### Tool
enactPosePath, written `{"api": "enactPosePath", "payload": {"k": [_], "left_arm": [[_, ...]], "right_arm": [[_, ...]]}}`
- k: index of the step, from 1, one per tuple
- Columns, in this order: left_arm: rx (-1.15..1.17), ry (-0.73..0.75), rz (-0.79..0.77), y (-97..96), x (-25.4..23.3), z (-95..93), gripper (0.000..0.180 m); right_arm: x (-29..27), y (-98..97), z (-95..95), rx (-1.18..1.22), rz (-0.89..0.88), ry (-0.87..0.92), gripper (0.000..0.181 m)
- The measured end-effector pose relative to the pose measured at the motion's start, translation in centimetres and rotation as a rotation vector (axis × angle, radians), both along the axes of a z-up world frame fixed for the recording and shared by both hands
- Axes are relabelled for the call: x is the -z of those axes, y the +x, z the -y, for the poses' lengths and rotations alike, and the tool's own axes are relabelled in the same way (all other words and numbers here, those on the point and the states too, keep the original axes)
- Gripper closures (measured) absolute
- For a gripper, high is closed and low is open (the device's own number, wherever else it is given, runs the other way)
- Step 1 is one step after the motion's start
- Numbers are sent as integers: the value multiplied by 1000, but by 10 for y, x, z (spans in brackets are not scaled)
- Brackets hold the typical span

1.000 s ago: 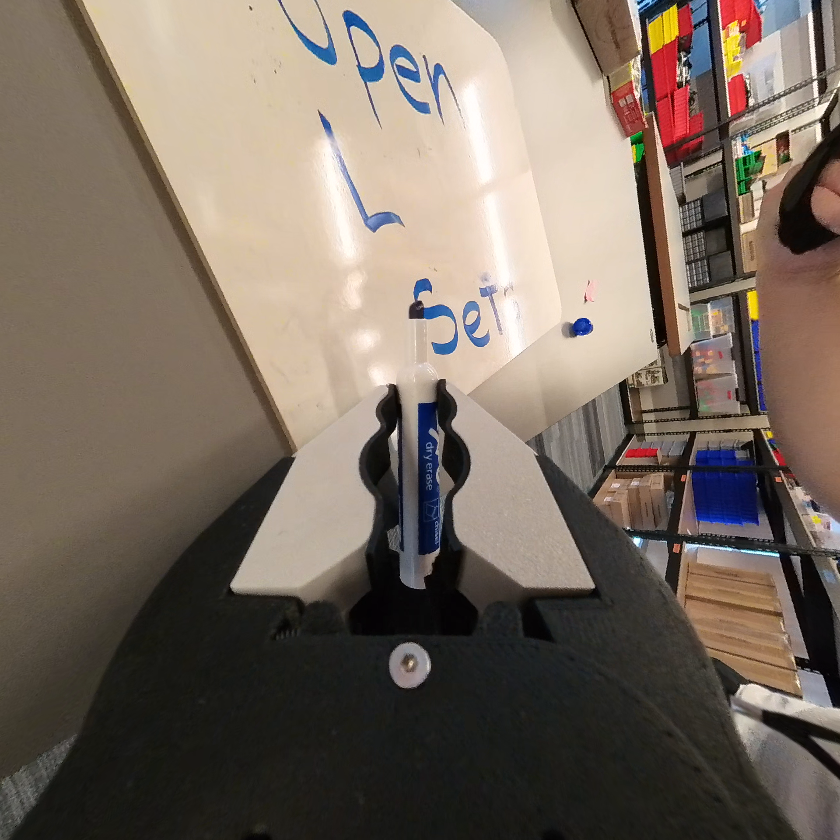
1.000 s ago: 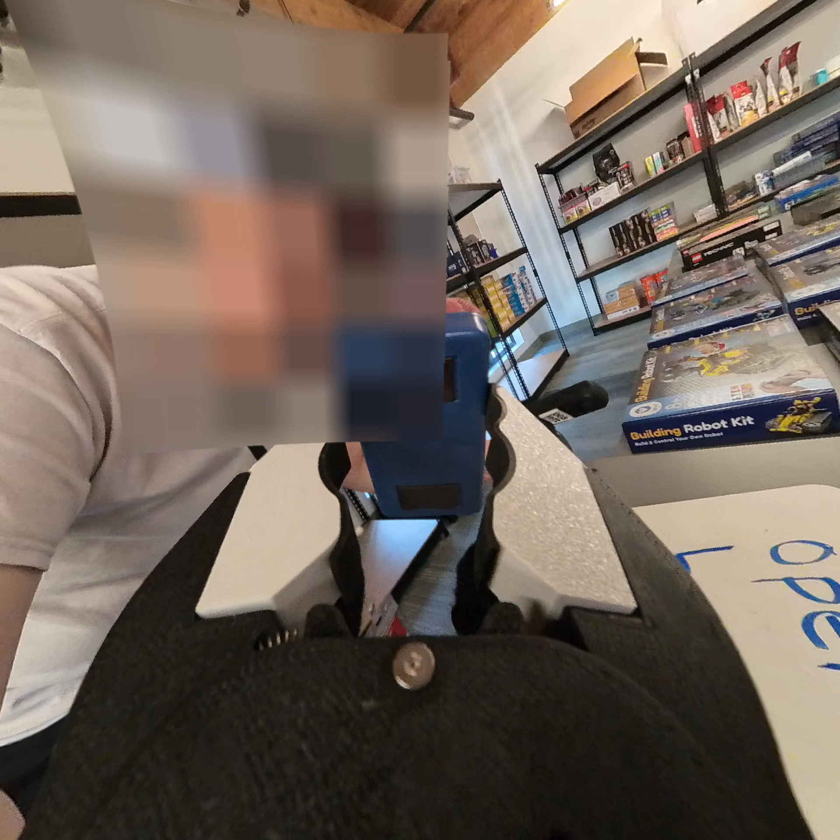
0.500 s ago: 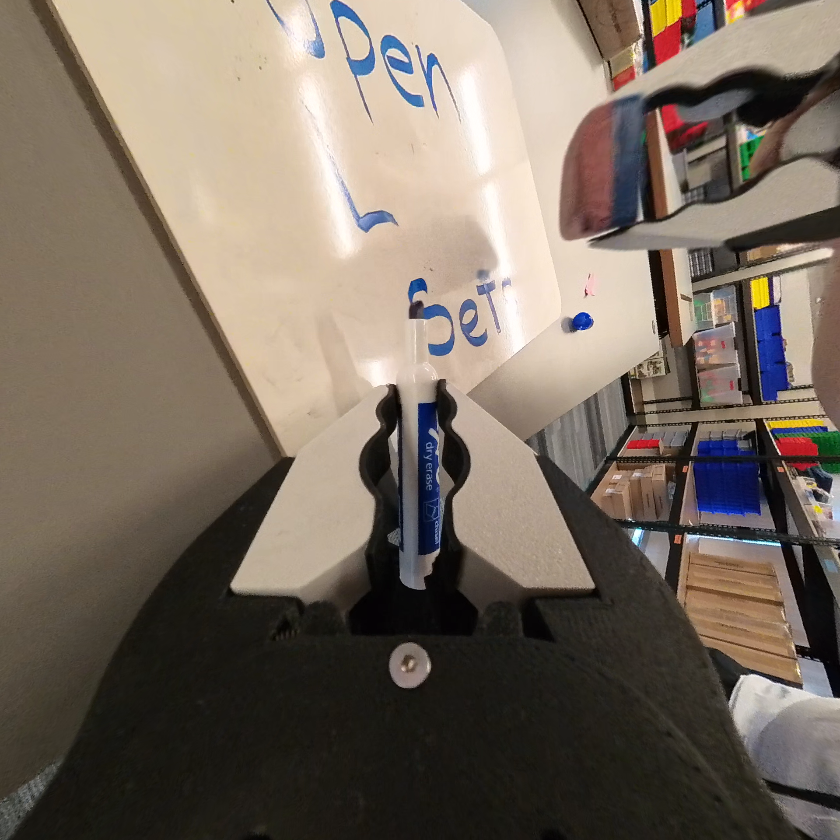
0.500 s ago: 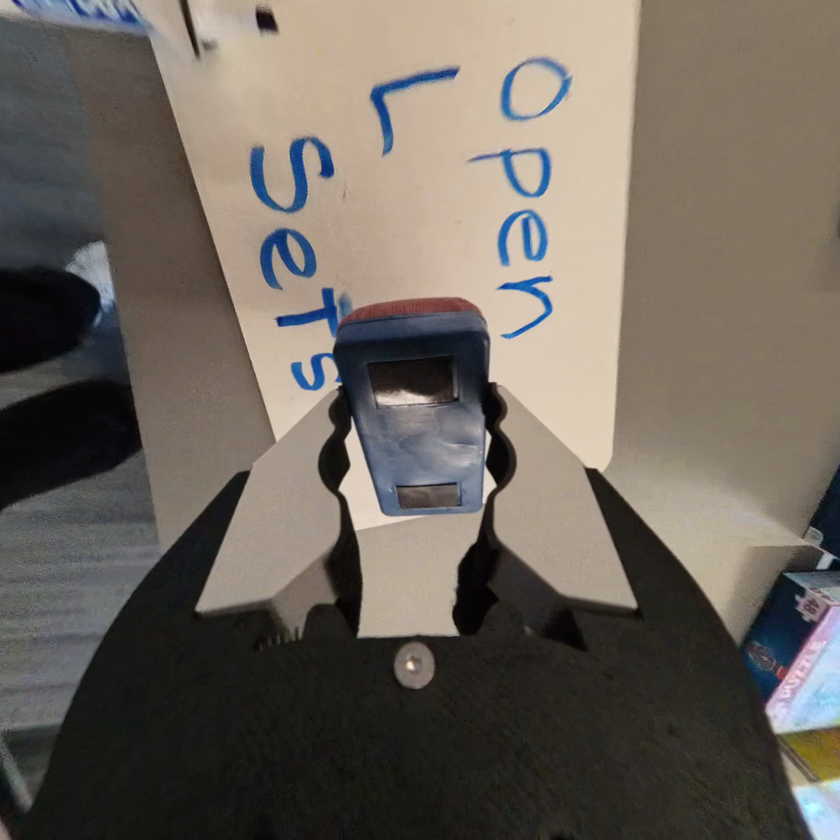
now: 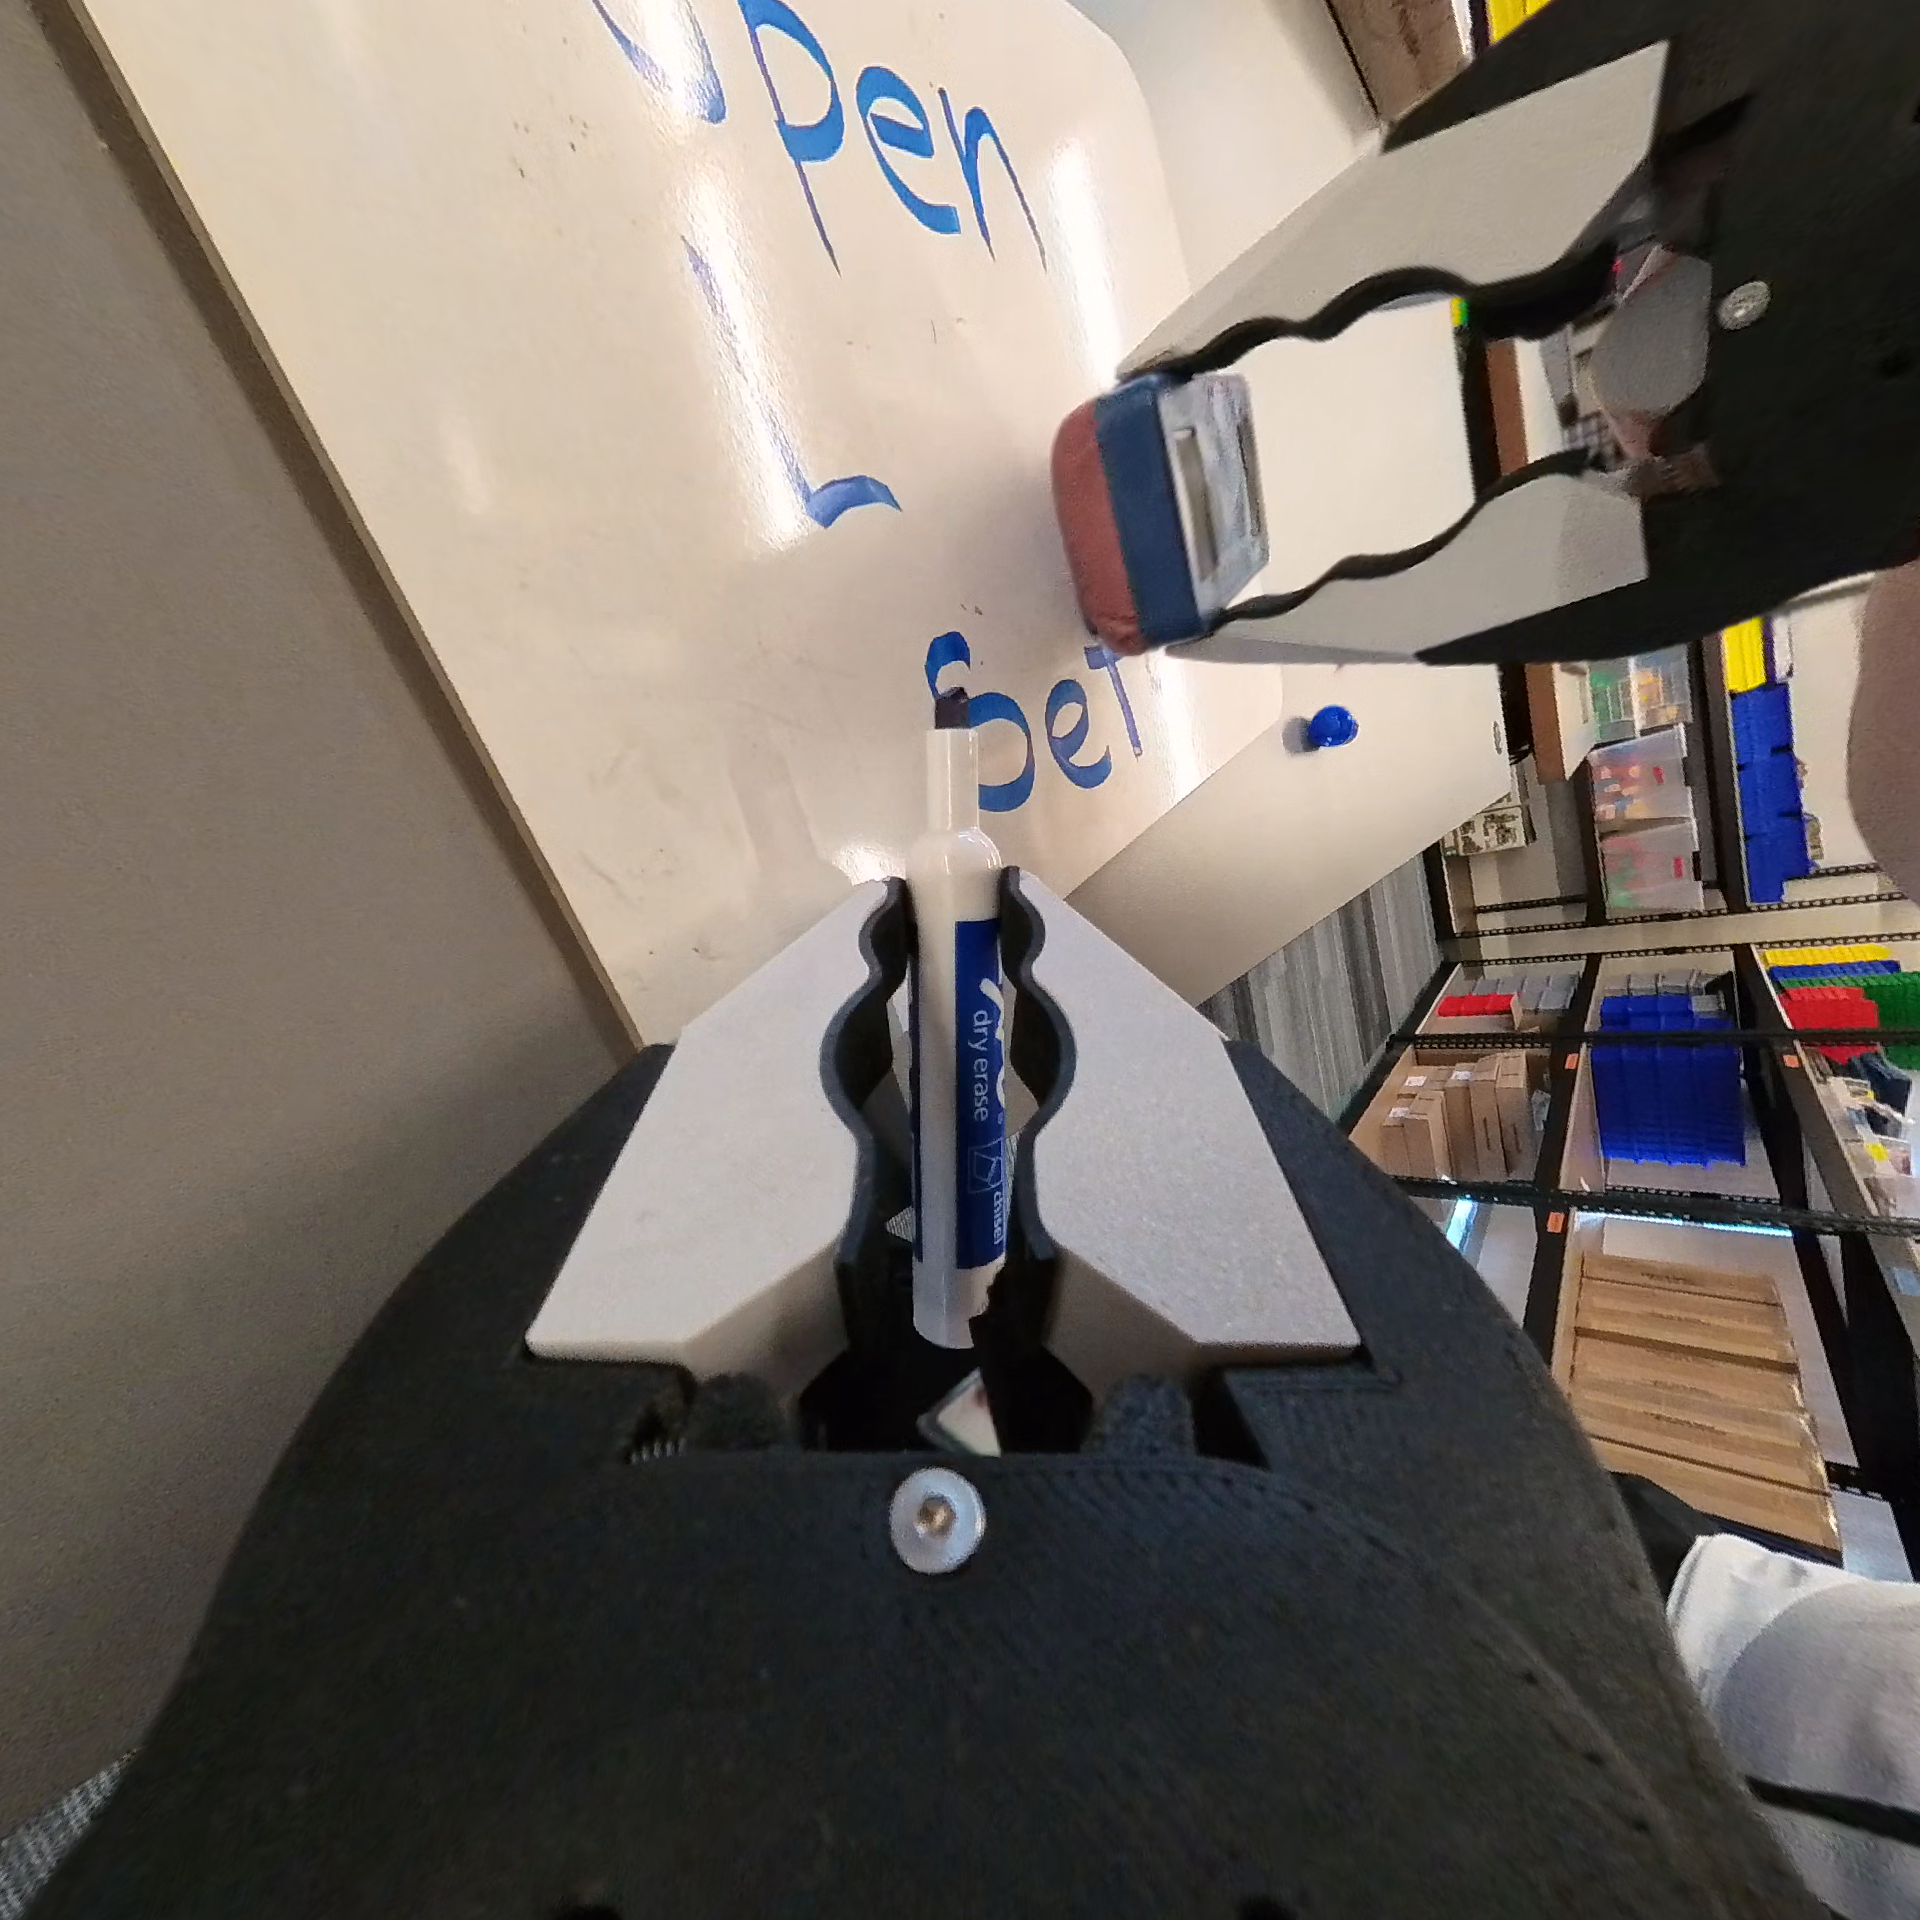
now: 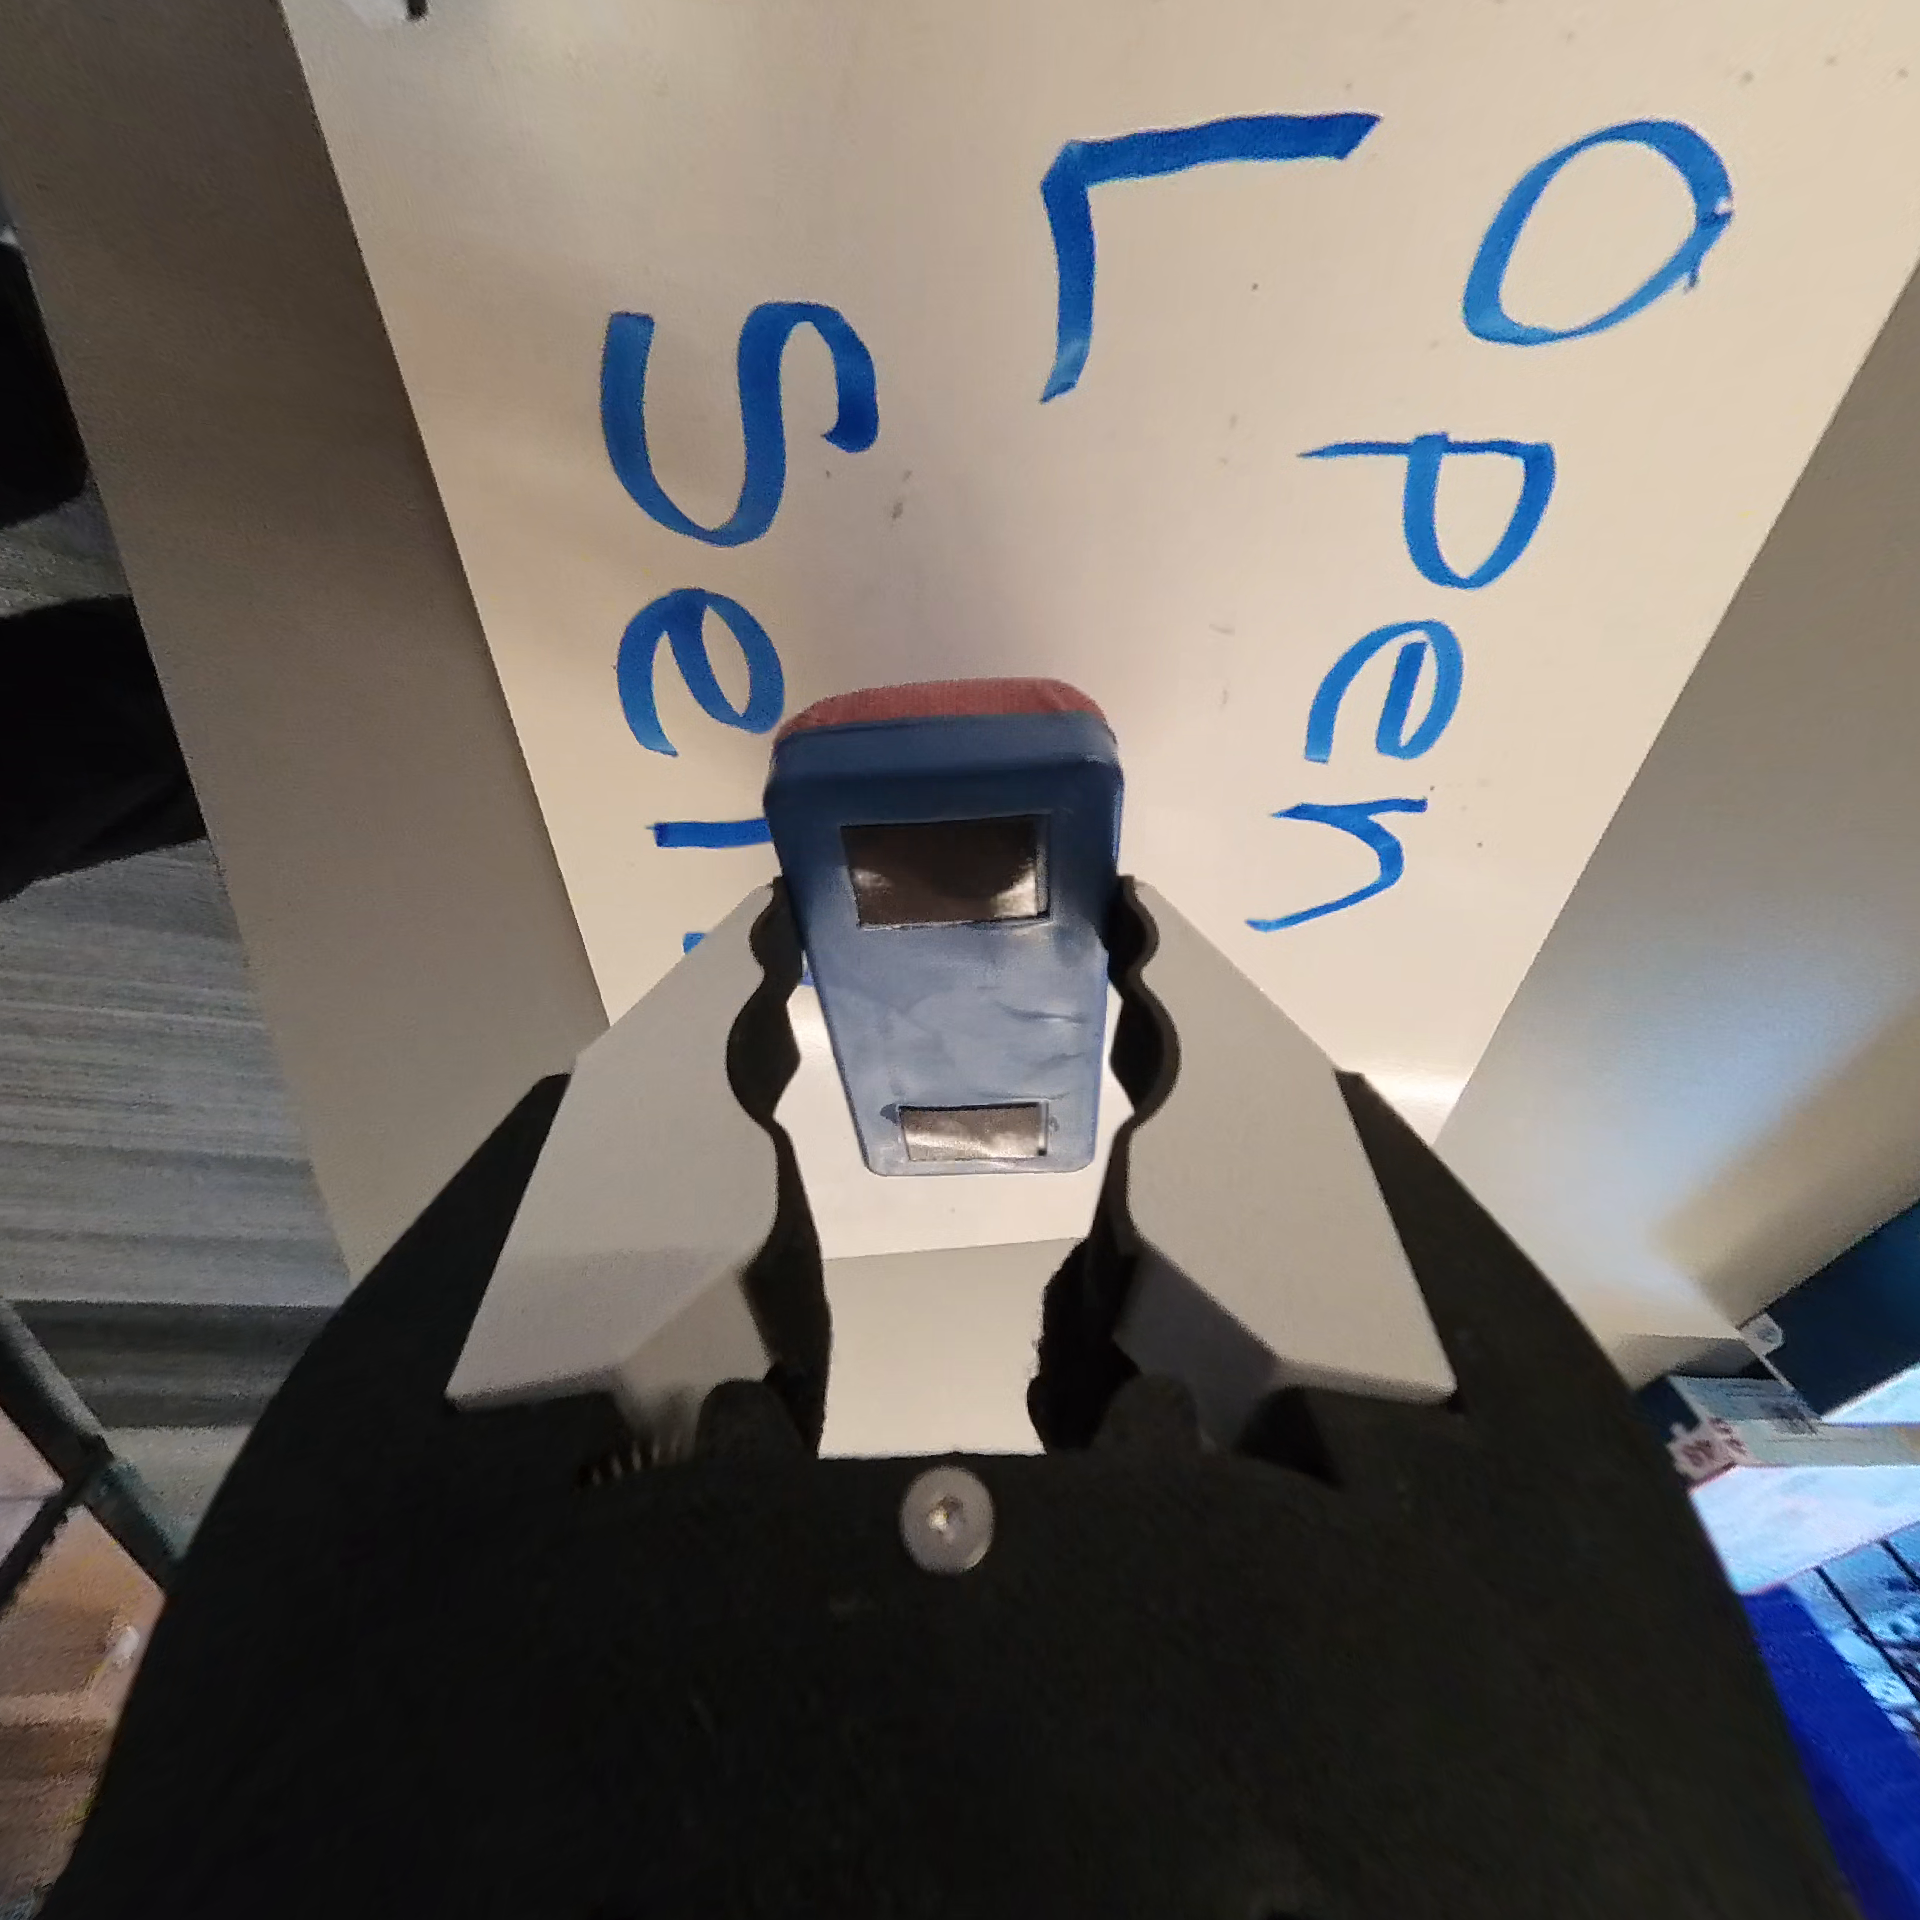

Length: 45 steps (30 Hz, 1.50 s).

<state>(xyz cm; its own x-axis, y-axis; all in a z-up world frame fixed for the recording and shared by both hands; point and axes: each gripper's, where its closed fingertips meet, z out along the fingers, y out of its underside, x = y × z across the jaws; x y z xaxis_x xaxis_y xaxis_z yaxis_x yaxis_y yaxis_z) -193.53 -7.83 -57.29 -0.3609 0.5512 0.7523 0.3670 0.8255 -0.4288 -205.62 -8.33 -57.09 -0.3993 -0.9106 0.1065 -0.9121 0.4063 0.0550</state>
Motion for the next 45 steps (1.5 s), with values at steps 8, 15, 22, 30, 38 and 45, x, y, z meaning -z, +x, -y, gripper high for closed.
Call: {"api": "enactPosePath", "payload": {"k": [8, 15, 22, 30, 38, 45], "left_arm": [[3, 0, -3, 0, 0, -1, 164], [7, 2, -1, -1, 0, -2, 164], [8, 1, 0, -1, 0, -2, 164], [8, 5, -4, -2, 0, -1, 164], [11, 3, -3, -2, 0, -1, 164], [15, 2, -4, -3, 0, -1, 164]], "right_arm": [[9, -7, 1, -23, -144, 71, 122], [8, -12, -1, -21, -276, 127, 122], [8, -16, -4, -20, -342, 154, 122], [8, -27, -11, -7, -363, 167, 122], [7, -39, -16, 7, -376, 183, 122], [6, -29, -9, -45, -410, 151, 122]]}}
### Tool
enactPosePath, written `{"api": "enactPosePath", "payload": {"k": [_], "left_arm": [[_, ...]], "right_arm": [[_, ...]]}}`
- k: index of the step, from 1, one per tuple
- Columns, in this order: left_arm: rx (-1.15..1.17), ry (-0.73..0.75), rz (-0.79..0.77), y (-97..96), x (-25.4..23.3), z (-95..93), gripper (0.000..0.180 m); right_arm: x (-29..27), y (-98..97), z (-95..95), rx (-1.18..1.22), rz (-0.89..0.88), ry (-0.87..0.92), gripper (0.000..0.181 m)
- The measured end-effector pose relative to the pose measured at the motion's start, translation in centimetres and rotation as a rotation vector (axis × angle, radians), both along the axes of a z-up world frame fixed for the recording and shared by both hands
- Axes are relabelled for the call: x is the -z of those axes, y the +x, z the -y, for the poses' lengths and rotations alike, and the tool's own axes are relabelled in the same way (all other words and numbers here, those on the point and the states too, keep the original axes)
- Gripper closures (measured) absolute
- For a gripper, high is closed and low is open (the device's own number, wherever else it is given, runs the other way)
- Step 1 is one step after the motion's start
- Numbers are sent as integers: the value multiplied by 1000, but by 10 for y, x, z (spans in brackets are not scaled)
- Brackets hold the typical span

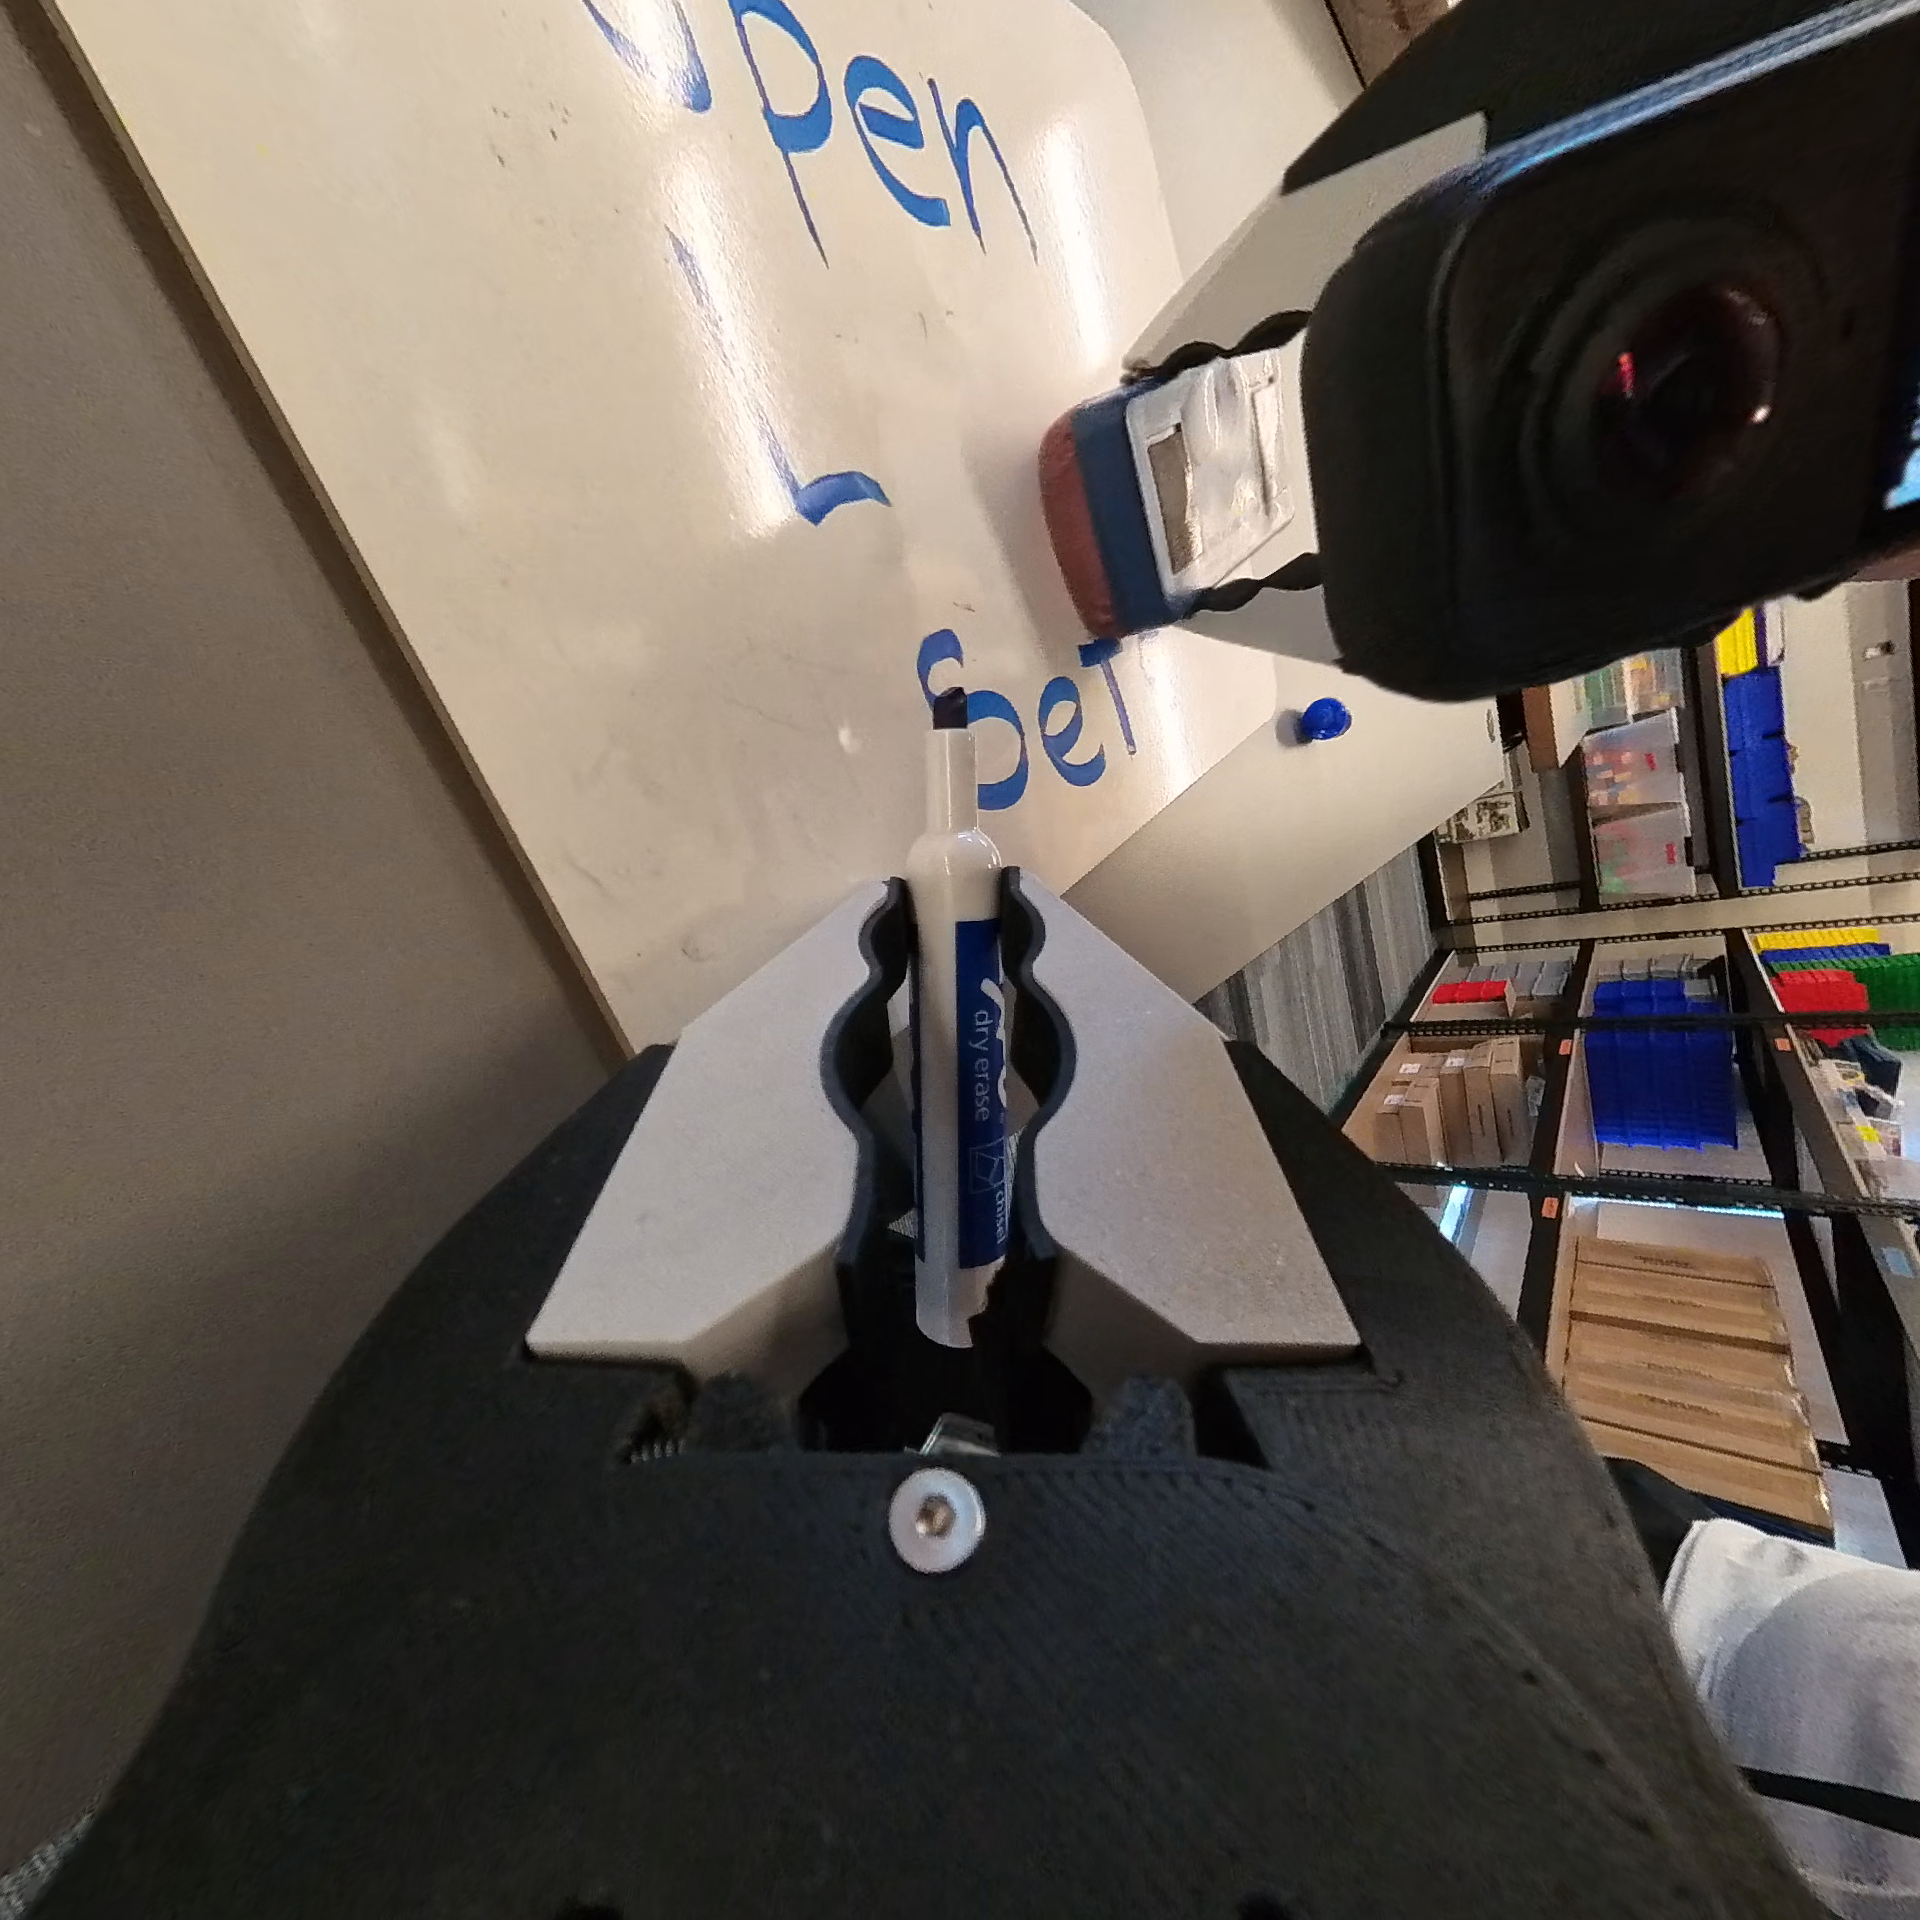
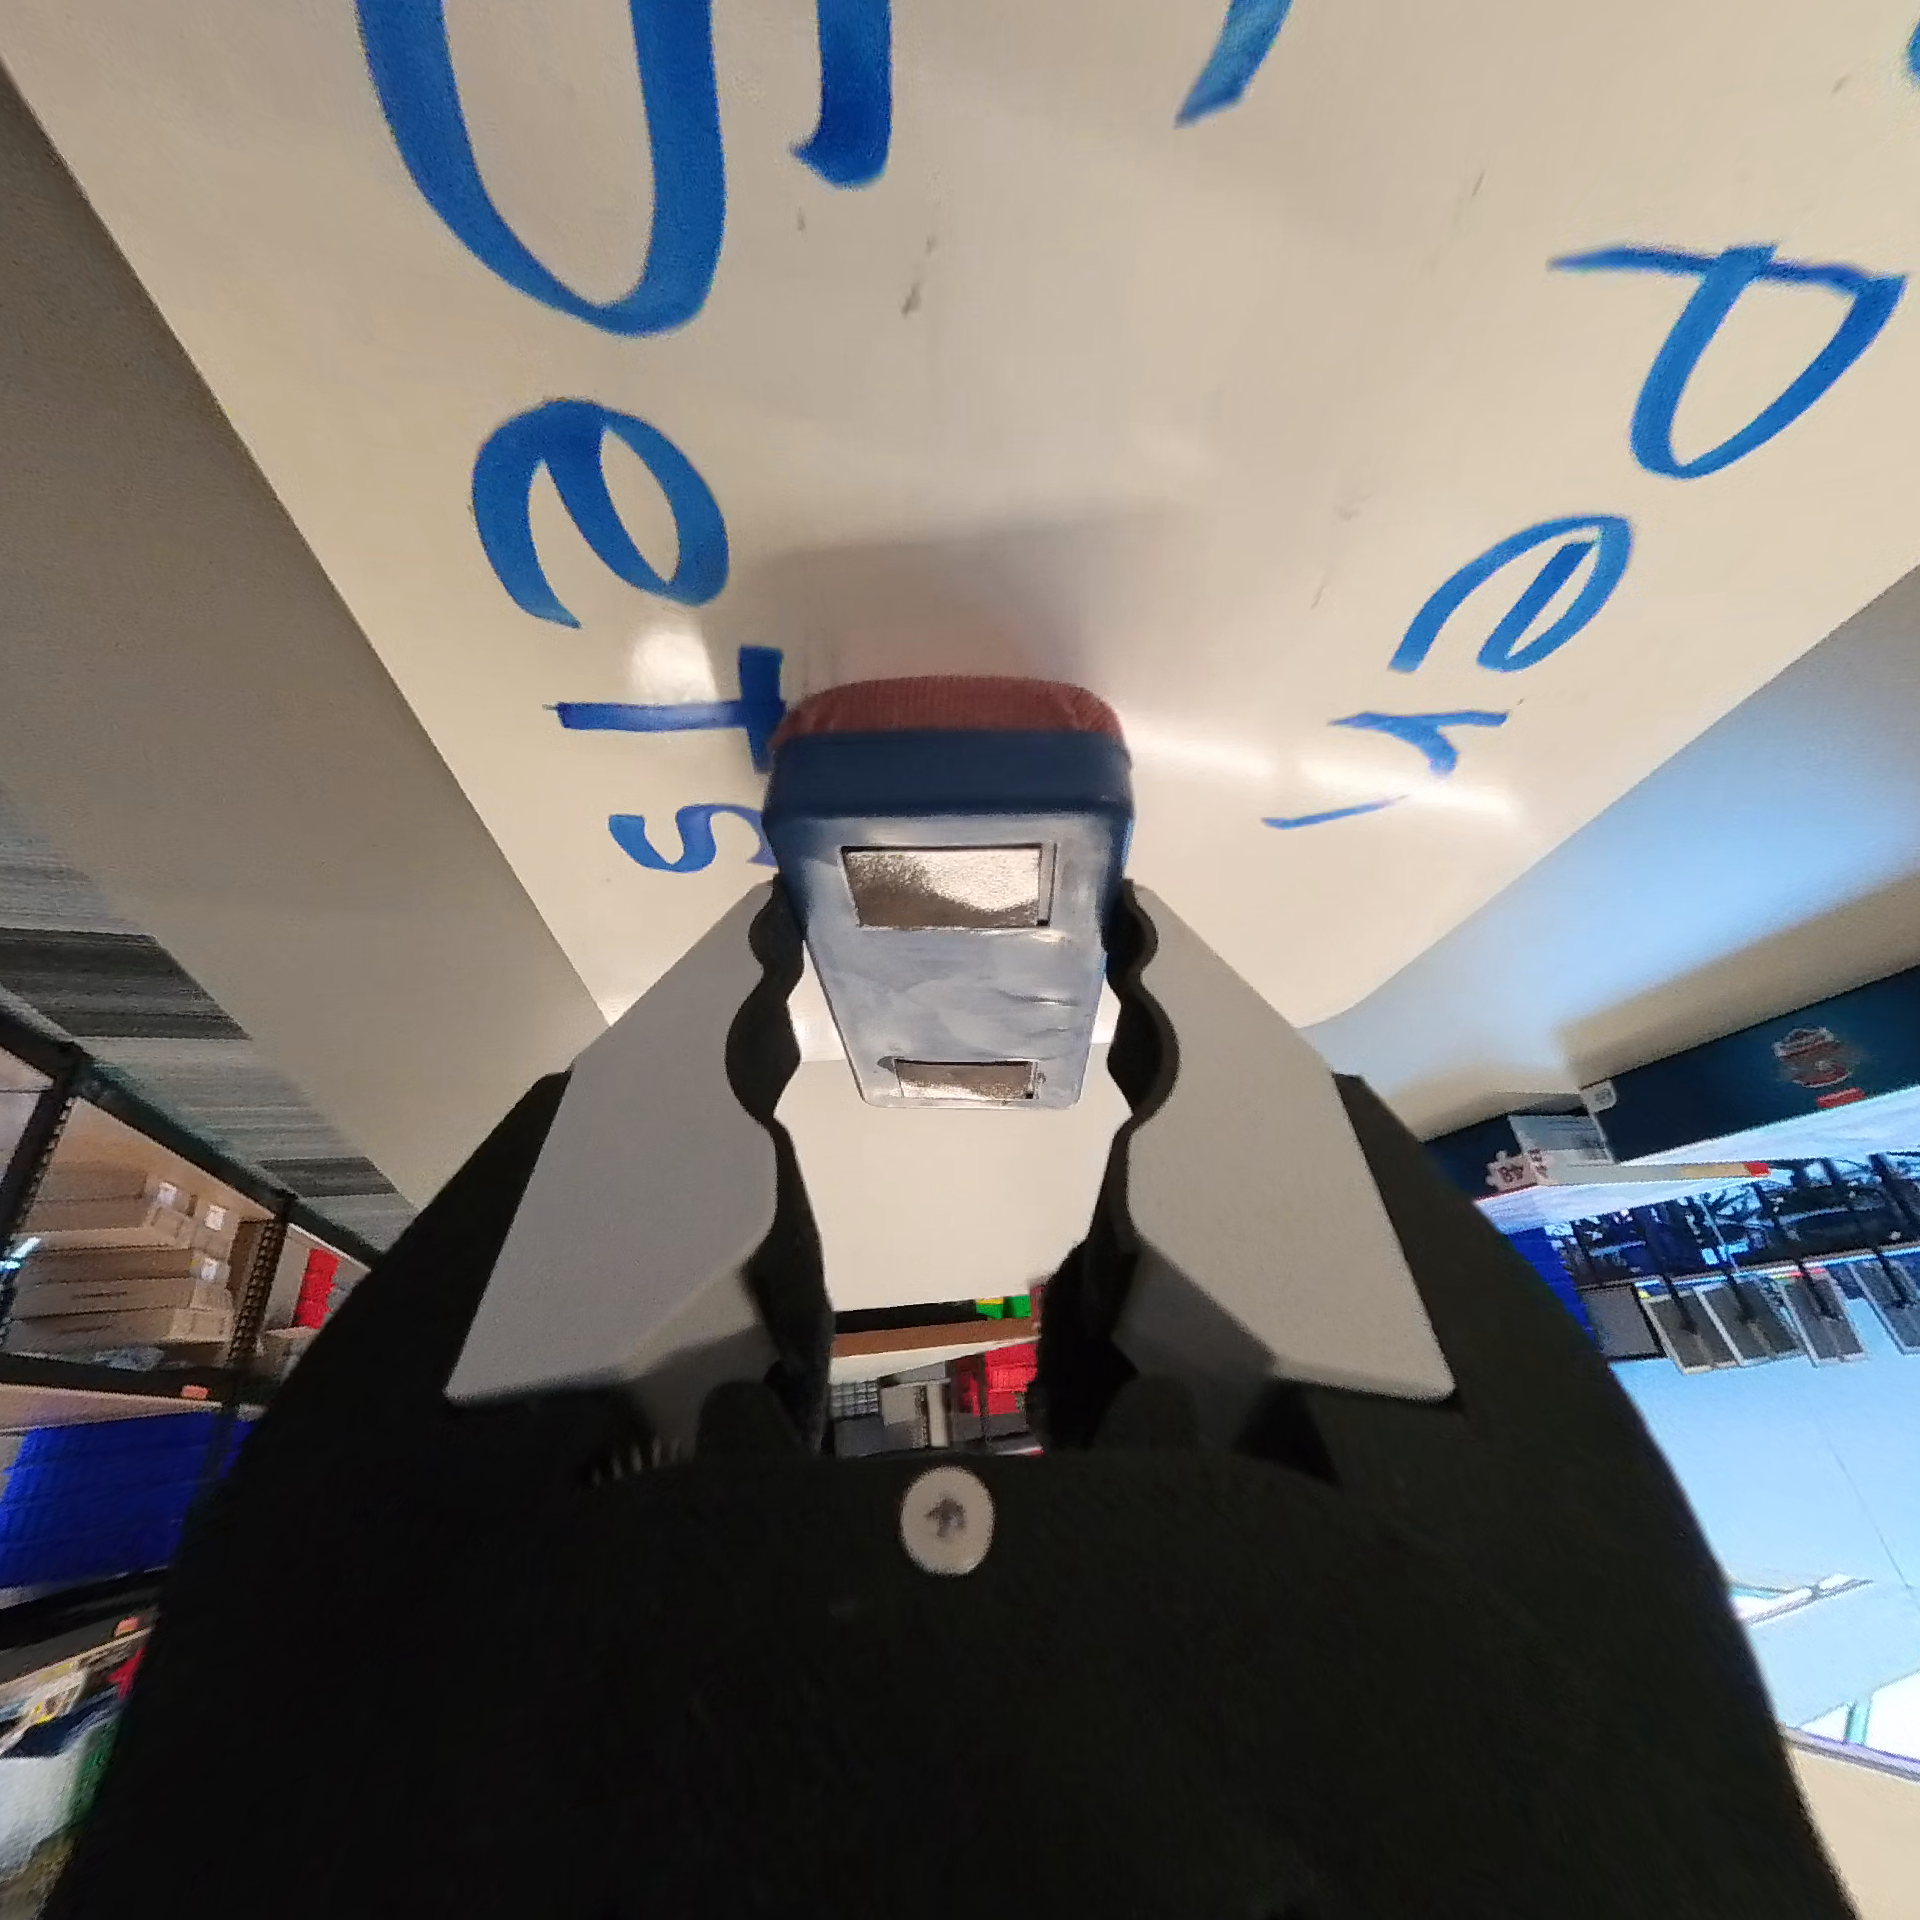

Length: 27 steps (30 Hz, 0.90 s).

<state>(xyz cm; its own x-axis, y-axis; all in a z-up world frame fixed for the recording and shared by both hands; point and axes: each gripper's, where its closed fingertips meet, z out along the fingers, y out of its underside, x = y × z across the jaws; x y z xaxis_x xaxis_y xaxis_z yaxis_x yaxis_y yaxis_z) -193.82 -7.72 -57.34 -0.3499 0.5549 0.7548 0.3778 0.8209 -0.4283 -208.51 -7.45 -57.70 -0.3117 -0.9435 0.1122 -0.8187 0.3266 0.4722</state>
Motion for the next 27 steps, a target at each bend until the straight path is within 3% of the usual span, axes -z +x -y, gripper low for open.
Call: {"api": "enactPosePath", "payload": {"k": [27], "left_arm": [[0, 6, -10, -2, 0, 1, 164]], "right_arm": [[1, 16, 8, 33, 80, -7, 122]]}}
